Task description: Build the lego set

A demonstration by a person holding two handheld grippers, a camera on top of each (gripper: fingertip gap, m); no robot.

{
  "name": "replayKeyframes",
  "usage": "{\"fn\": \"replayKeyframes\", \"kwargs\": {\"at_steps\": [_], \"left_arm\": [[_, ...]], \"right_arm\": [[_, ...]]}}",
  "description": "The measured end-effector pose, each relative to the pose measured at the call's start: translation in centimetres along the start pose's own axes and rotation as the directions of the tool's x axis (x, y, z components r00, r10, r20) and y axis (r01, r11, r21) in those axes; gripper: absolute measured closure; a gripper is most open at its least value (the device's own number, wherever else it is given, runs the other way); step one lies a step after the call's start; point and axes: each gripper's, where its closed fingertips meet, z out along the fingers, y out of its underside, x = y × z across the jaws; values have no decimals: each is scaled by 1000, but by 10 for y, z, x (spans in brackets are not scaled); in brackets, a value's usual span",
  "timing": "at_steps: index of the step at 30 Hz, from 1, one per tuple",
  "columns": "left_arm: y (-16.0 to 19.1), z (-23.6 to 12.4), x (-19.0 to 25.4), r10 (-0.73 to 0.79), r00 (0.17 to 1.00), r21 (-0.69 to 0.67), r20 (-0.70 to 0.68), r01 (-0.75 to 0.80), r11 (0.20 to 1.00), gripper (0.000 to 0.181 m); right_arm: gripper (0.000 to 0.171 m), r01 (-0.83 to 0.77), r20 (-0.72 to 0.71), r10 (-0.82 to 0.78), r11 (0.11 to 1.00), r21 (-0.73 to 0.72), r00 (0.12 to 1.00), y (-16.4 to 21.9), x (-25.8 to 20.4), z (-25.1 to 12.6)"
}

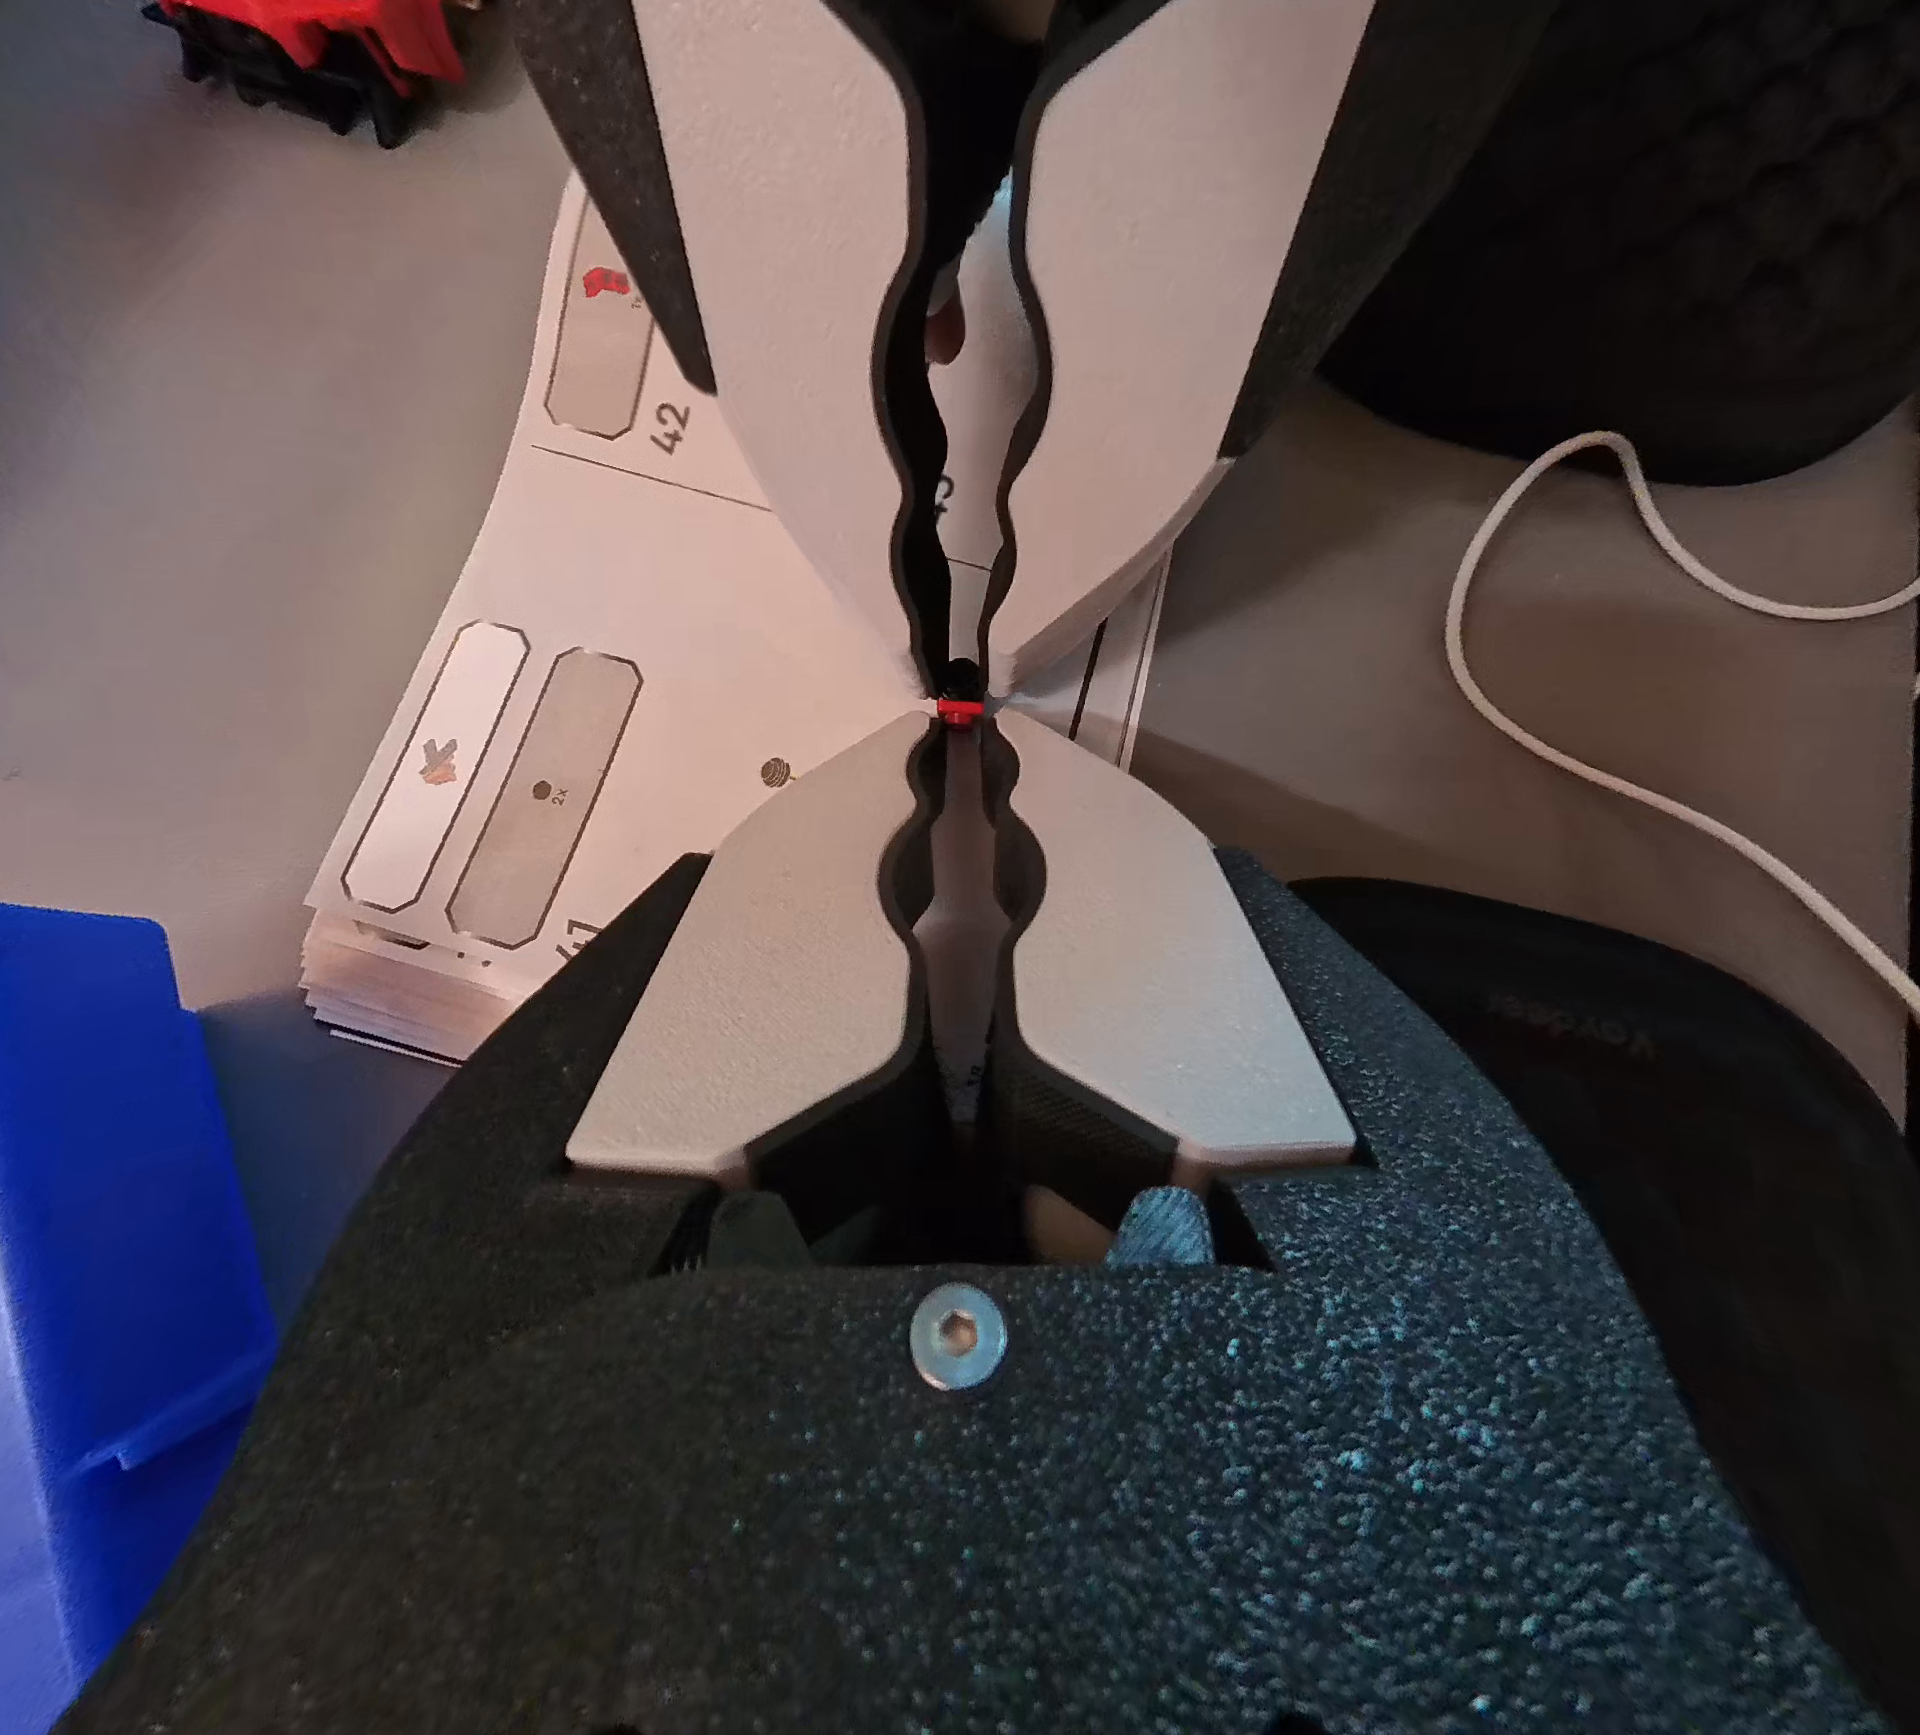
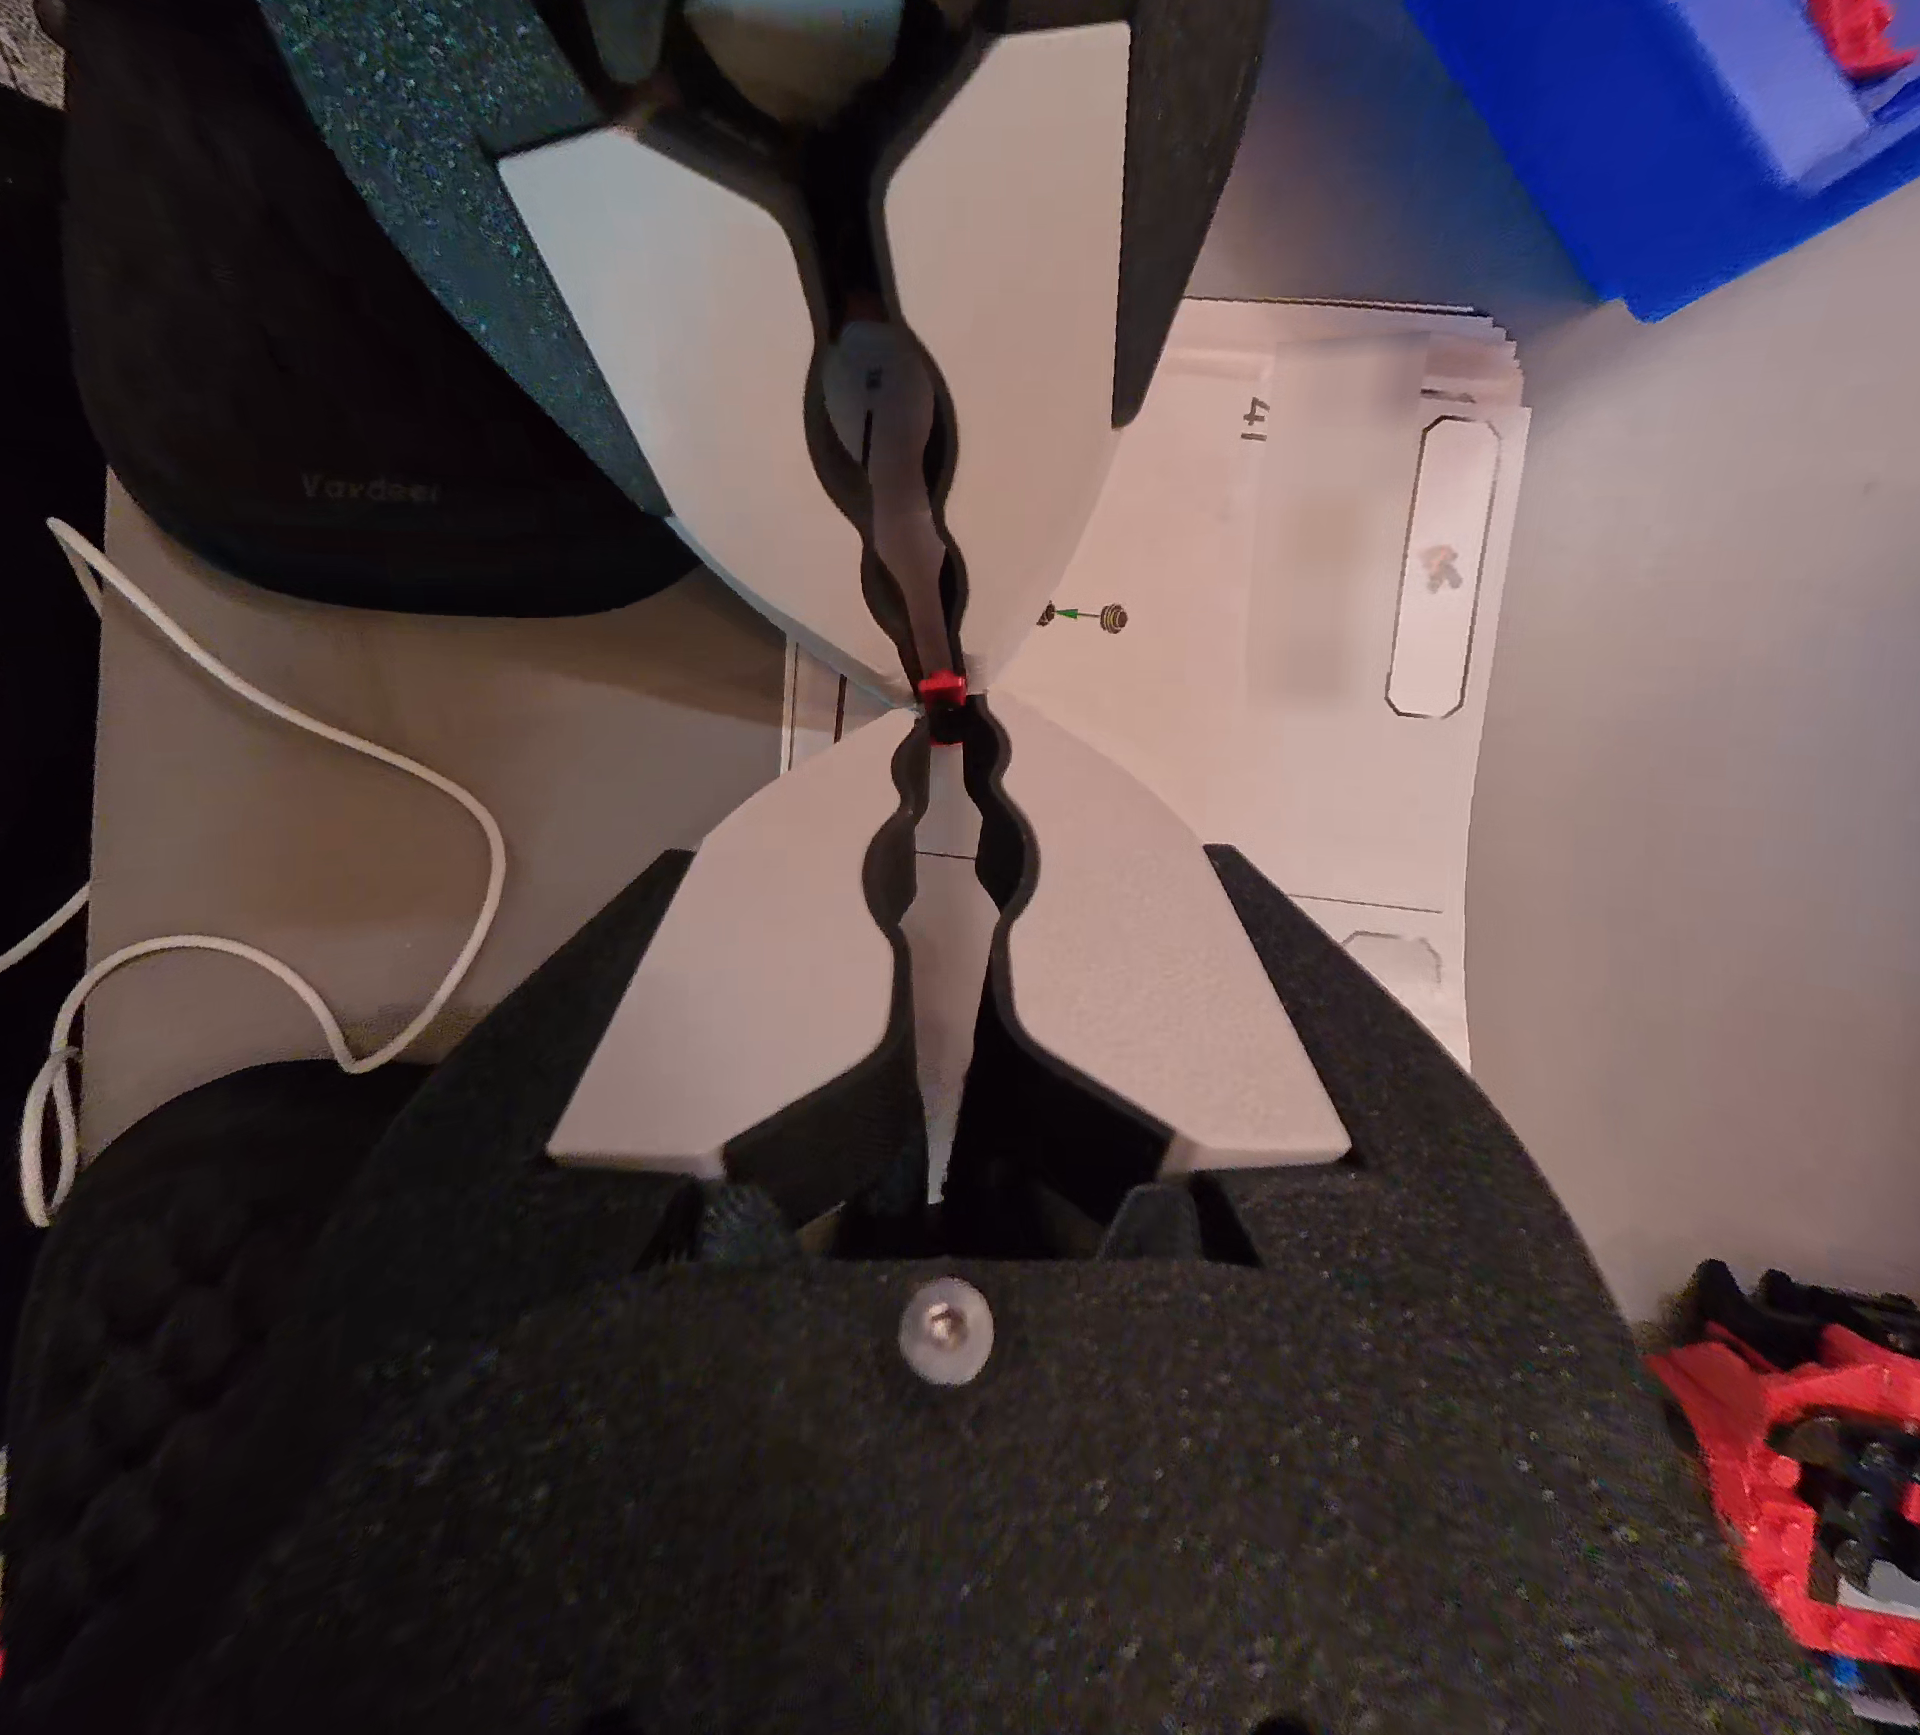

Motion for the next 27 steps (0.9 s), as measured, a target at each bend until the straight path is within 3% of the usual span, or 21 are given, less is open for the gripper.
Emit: {"fn": "replayKeyframes", "kwargs": {"at_steps": [20, 27], "left_arm": [[0, 0, 0, 13, 1000, 38, -16, -12, 999, 176], [-1, 0, 0, 38, 999, 37, 6, -38, 999, 175]], "right_arm": [[164, -55, 8, 56, 991, -126, 998, 2, -1, 3], [164, -41, -7, 41, 996, -83, 999, 2, -1, 1]]}}
